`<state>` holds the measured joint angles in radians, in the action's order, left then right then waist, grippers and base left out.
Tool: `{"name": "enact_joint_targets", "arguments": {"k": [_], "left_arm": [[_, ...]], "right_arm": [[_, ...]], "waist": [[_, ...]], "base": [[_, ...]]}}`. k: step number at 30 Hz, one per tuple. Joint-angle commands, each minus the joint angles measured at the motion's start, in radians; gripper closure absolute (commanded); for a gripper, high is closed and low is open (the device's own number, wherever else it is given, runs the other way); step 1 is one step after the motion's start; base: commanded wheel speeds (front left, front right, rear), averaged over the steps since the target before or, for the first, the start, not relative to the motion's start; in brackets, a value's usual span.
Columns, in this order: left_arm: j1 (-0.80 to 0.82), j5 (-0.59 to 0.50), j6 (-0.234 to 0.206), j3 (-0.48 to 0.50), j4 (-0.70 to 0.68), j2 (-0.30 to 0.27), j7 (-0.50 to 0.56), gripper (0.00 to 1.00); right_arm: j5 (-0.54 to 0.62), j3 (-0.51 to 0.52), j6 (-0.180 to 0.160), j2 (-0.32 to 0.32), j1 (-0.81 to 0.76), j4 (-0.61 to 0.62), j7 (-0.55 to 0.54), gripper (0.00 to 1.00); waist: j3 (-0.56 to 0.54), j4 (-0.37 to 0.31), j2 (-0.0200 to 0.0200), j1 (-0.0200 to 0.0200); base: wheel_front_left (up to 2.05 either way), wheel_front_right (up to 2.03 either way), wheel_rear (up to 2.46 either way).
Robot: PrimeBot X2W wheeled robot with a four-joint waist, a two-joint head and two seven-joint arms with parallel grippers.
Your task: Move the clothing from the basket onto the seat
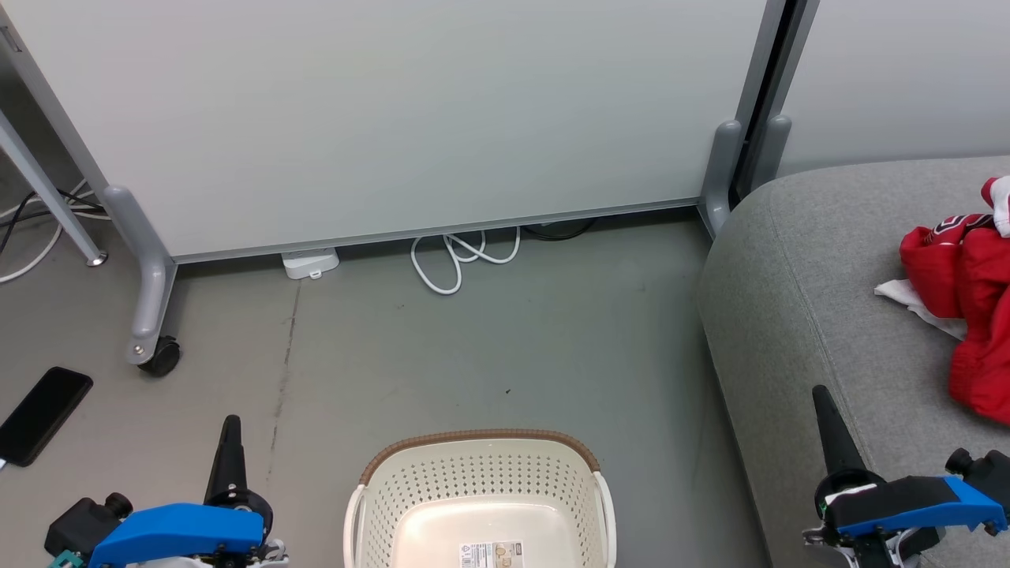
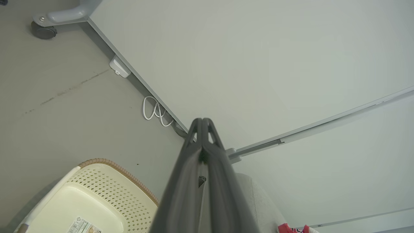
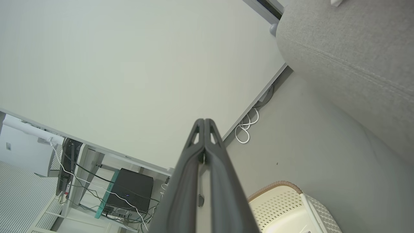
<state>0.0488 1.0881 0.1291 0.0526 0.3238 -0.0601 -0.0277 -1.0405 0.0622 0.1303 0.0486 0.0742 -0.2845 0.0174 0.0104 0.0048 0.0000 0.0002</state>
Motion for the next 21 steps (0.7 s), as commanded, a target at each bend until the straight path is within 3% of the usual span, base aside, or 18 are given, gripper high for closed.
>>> {"name": "enact_joint_targets", "arguments": {"k": [1, 21], "left_arm": [[0.029, 0.028, 0.001, 0.008, -0.016, -0.003, 0.007, 1.0], [0.044, 0.222, 0.002, 0.03, -0.042, 0.002, 0.061, 1.0]], "right_arm": [[-0.032, 0.005, 0.0, 0.002, 0.023, 0.014, -0.008, 1.0], [-0.242, 0.024, 0.001, 0.002, 0.031, 0.026, -0.057, 1.0]], "waist": [[0.0, 0.0, 0.0, -0.0002], [-0.003, -0.002, 0.0, -0.0002]], "base": [[0.0, 0.0, 0.0], [0.0, 0.0, 0.0]]}}
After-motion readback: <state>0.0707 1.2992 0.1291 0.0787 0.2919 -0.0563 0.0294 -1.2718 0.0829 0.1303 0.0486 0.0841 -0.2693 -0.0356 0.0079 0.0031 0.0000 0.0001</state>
